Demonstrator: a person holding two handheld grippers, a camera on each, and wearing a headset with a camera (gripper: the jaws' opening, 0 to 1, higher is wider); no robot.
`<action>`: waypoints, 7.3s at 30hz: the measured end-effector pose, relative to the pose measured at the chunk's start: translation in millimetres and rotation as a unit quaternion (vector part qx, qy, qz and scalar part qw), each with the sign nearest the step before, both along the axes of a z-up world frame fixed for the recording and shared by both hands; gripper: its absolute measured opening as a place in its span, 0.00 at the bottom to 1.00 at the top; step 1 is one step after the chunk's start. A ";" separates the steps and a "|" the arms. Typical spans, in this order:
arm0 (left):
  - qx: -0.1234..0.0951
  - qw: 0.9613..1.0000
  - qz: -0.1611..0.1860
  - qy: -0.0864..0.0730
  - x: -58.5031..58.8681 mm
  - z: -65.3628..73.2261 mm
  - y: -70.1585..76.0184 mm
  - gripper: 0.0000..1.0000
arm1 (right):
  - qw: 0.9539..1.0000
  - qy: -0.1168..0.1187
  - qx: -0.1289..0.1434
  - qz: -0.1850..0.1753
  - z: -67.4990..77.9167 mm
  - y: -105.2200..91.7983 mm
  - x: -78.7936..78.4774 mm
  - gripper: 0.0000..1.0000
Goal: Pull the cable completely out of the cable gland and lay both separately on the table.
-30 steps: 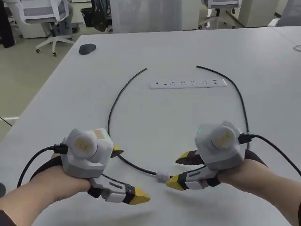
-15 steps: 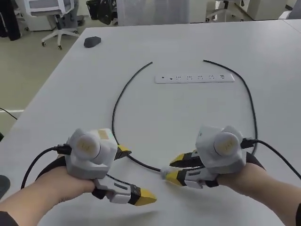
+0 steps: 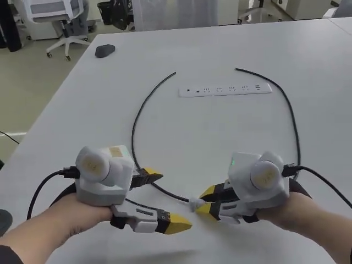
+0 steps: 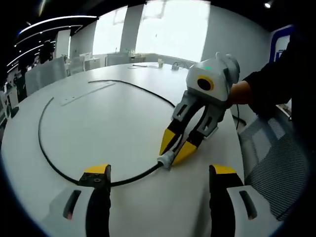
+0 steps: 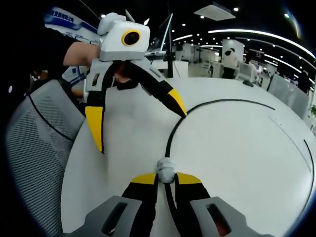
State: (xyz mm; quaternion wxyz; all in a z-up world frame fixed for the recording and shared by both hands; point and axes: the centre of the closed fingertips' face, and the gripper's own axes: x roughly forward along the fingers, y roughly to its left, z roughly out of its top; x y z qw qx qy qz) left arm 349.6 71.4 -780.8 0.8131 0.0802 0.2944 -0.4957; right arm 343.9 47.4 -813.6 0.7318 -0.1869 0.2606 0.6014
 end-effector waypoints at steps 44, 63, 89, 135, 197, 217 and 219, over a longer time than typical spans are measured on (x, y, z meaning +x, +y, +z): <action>-0.162 0.974 -0.116 0.108 -55.0 33.4 -72.6 0.17 | 0.989 -0.085 0.005 0.122 64.1 -39.5 -57.0 0.08; -0.134 0.979 -0.147 0.052 -63.1 31.0 -75.8 0.16 | 0.989 -0.072 -0.005 0.129 60.6 -41.9 -62.8 0.08; -0.156 0.977 -0.143 0.018 -54.7 41.5 -81.2 0.16 | 0.993 -0.036 -0.005 0.113 67.6 -45.8 -57.3 0.08; -0.163 0.977 -0.127 0.045 -55.4 43.4 -81.8 0.15 | 0.988 -0.095 -0.001 0.124 72.1 -48.0 -60.1 0.07; -0.149 0.979 -0.140 0.007 -50.7 45.8 -83.0 0.15 | 0.995 -0.055 -0.009 0.081 74.2 -51.4 -54.3 0.07; -0.146 0.980 -0.135 -0.005 -51.9 47.2 -80.5 0.15 | 0.996 -0.050 -0.019 0.076 69.0 -64.6 -52.4 0.00; -0.144 0.980 -0.136 -0.007 -52.0 46.9 -80.6 0.15 | 0.995 -0.061 -0.024 0.080 68.7 -64.4 -53.4 0.00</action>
